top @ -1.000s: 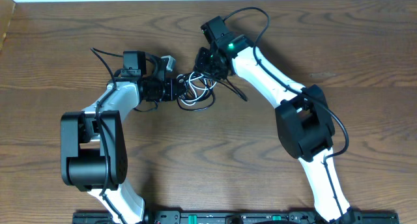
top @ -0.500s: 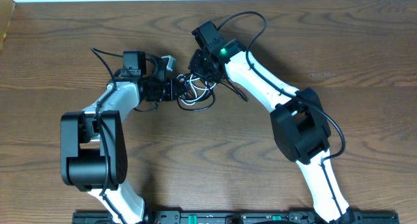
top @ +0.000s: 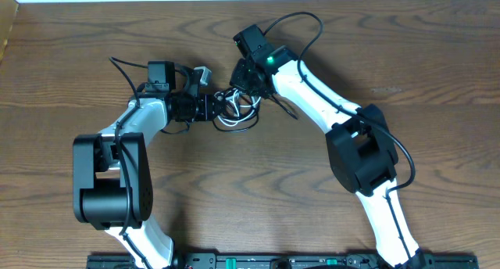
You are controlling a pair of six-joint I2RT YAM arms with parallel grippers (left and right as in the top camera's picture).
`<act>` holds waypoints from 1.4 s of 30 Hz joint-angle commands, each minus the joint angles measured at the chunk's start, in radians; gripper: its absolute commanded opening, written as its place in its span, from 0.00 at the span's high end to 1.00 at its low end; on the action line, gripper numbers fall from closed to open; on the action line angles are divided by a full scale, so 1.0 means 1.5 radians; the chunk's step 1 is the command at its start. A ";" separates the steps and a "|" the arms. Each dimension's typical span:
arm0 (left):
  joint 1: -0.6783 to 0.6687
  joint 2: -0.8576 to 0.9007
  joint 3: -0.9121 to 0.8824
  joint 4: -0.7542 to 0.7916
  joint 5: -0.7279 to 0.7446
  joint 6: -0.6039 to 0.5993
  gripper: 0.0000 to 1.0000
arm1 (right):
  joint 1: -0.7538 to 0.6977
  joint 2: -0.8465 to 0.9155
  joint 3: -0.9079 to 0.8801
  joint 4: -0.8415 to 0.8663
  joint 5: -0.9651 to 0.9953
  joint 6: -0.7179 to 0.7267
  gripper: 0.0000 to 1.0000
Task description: Untangle cables
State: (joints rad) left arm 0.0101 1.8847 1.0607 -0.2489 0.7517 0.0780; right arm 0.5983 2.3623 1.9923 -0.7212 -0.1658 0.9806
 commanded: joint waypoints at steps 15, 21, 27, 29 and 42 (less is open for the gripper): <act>-0.001 -0.018 -0.005 0.000 -0.060 -0.036 0.76 | -0.123 0.006 -0.007 0.015 -0.294 -0.221 0.99; -0.002 -0.018 -0.005 0.001 0.038 -0.036 0.64 | -0.149 0.006 -0.007 0.014 -0.352 -0.222 0.99; -0.021 -0.017 -0.005 0.013 0.030 -0.061 0.64 | -0.152 0.006 -0.007 0.027 -0.460 -0.288 0.99; -0.034 -0.017 -0.005 0.018 0.001 -0.077 0.64 | -0.149 0.006 -0.007 0.027 -0.497 -0.327 0.99; -0.083 -0.006 -0.006 0.032 -0.171 -0.143 0.58 | -0.131 0.006 -0.007 0.023 -0.774 -0.591 0.99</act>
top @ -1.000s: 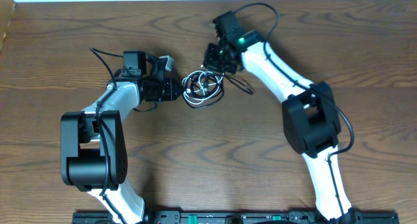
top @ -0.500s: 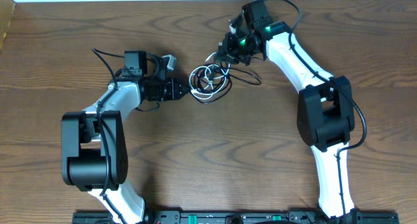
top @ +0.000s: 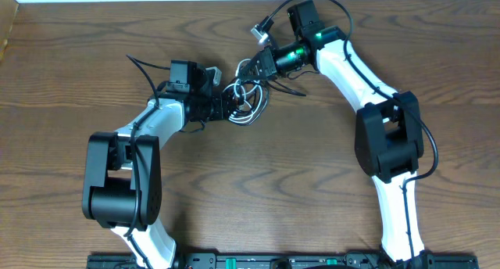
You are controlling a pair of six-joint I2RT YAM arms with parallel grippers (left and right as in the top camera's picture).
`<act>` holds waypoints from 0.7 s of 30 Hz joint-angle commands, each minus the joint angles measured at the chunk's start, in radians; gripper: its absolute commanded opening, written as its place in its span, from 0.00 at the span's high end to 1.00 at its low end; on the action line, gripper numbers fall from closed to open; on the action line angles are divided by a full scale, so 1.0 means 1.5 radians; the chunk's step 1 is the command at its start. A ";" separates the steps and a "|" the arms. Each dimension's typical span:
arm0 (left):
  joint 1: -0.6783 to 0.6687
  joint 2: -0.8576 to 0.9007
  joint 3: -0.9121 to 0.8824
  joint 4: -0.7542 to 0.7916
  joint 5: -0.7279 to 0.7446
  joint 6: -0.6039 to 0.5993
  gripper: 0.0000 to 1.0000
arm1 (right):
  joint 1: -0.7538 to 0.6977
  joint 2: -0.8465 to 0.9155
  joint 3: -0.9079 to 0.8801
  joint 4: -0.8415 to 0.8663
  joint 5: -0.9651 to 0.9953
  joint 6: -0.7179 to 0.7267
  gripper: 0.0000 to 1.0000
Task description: Untangle cables
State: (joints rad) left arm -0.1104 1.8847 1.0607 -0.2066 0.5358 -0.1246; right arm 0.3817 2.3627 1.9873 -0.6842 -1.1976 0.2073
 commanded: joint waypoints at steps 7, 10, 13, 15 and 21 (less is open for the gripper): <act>-0.003 -0.006 -0.007 0.005 -0.057 -0.008 0.77 | 0.031 0.006 -0.004 -0.003 -0.083 -0.079 0.99; -0.003 -0.006 -0.007 0.004 -0.057 -0.008 0.92 | 0.032 0.006 -0.004 -0.008 -0.048 -0.079 0.99; -0.002 -0.006 -0.007 0.001 -0.067 -0.008 0.93 | 0.032 0.006 -0.004 -0.025 0.004 -0.072 0.99; -0.001 -0.006 -0.006 -0.004 -0.096 -0.007 0.92 | 0.030 0.006 -0.004 -0.040 0.036 -0.072 0.99; 0.028 -0.007 -0.006 -0.018 -0.123 -0.006 0.93 | 0.016 0.006 -0.004 -0.077 0.100 -0.071 0.99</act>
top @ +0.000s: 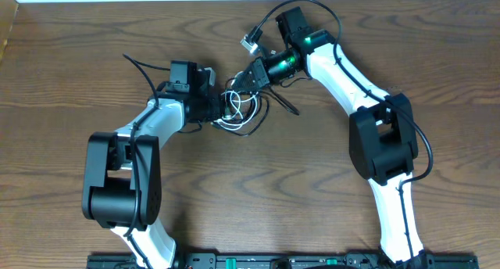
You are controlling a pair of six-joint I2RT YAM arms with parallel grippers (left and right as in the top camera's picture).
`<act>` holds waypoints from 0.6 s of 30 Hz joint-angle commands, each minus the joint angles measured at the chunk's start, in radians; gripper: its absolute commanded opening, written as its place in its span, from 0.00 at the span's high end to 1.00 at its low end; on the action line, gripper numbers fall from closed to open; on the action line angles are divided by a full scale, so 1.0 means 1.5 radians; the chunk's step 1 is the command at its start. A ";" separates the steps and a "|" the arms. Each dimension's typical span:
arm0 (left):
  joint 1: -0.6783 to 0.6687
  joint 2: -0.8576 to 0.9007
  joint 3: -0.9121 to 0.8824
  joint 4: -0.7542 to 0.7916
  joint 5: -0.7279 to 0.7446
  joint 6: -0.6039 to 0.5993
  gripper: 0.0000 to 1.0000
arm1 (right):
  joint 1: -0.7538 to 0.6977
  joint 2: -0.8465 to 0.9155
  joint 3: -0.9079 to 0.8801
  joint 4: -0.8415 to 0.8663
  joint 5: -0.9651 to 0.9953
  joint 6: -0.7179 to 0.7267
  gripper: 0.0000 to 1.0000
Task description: Untangle cables
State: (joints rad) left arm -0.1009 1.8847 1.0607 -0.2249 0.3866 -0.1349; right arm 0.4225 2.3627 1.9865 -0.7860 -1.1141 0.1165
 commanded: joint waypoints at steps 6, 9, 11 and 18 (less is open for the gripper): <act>0.068 -0.015 -0.006 -0.007 0.146 0.063 0.92 | -0.033 0.006 -0.003 -0.044 0.154 0.053 0.99; 0.090 -0.016 -0.006 -0.008 0.209 0.068 0.93 | -0.042 0.006 -0.003 -0.065 0.204 0.076 0.99; 0.102 -0.016 -0.006 -0.009 0.246 0.078 0.93 | -0.043 0.006 -0.003 -0.077 0.225 0.077 0.99; 0.117 -0.016 -0.006 -0.009 0.399 0.130 0.93 | -0.025 0.006 -0.003 -0.100 0.253 0.077 0.75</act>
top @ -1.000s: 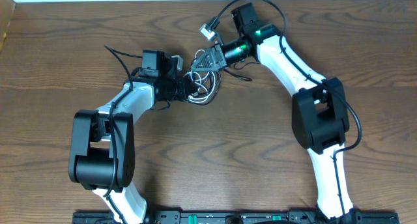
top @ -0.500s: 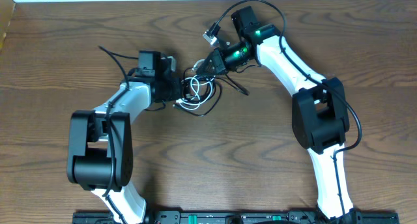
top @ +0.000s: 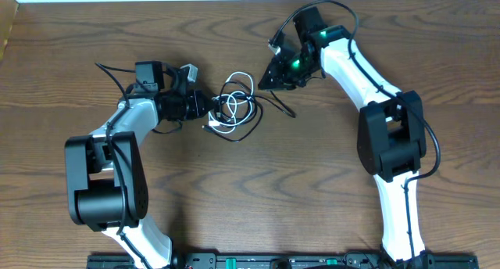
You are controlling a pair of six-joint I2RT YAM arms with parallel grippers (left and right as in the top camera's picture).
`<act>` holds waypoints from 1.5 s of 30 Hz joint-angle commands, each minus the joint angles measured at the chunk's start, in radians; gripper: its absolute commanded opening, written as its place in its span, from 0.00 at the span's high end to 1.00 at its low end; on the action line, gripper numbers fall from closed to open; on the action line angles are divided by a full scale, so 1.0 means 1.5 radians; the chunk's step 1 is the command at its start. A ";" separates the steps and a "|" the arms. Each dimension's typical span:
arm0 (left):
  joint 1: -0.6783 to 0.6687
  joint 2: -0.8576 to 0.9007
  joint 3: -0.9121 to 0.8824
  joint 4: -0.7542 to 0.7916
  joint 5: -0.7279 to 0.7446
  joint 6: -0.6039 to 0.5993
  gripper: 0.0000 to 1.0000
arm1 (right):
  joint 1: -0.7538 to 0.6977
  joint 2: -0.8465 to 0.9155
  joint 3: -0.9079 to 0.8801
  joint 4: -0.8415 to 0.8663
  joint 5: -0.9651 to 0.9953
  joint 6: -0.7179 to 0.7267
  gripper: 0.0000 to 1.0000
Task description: Untangle cables
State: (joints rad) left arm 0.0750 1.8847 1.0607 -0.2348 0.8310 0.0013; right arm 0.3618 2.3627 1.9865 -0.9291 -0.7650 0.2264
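A tangle of thin white and black cables [top: 234, 105] lies in loops on the wooden table between my two grippers. My left gripper [top: 205, 109] is at the tangle's left edge, shut on strands there, with a small connector end just below it. My right gripper [top: 263, 82] is at the upper right edge of the tangle, pointing down-left, and appears shut on a black strand. A loose black cable end [top: 283, 106] trails off to the lower right. The fingertips of both grippers are small and partly hidden by the wrists.
The wooden table [top: 258, 183] spreads around the tangle. The left arm's base [top: 105, 183] stands at the lower left and the right arm's base [top: 391, 144] at the right. A rail [top: 234, 261] runs along the front edge.
My left gripper has moved left and my right gripper right and slightly up. The tangle now lies spread wider between them, with its loops more open.
At first both grippers met at the tangle, close together. Then the right gripper was up to the right with strands drawn after it. Then it was back down-left at the tangle. Now the two grippers stand further apart and the tangle is looser.
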 commanded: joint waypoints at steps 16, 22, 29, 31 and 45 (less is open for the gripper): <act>0.001 -0.016 -0.006 -0.019 -0.207 -0.098 0.92 | 0.165 0.006 -0.003 -0.046 0.256 0.003 0.74; 0.002 -0.016 -0.006 -0.058 -0.413 -0.177 0.92 | 0.211 0.006 -0.003 -0.022 0.322 0.007 0.72; 0.005 -0.016 -0.006 -0.056 -0.395 -0.178 0.92 | 0.229 0.006 -0.003 0.010 0.430 0.074 0.76; 0.005 -0.016 -0.006 -0.052 -0.372 -0.177 0.92 | 0.229 0.008 -0.003 0.022 0.436 0.094 0.79; 0.005 -0.016 -0.006 -0.044 -0.315 -0.177 0.91 | 0.243 0.009 -0.004 0.078 0.436 0.138 0.82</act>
State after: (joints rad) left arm 0.0769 1.8736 1.0588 -0.3031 0.3351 -0.2623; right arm 0.7101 2.3631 1.9865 -0.8219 -0.1249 0.4110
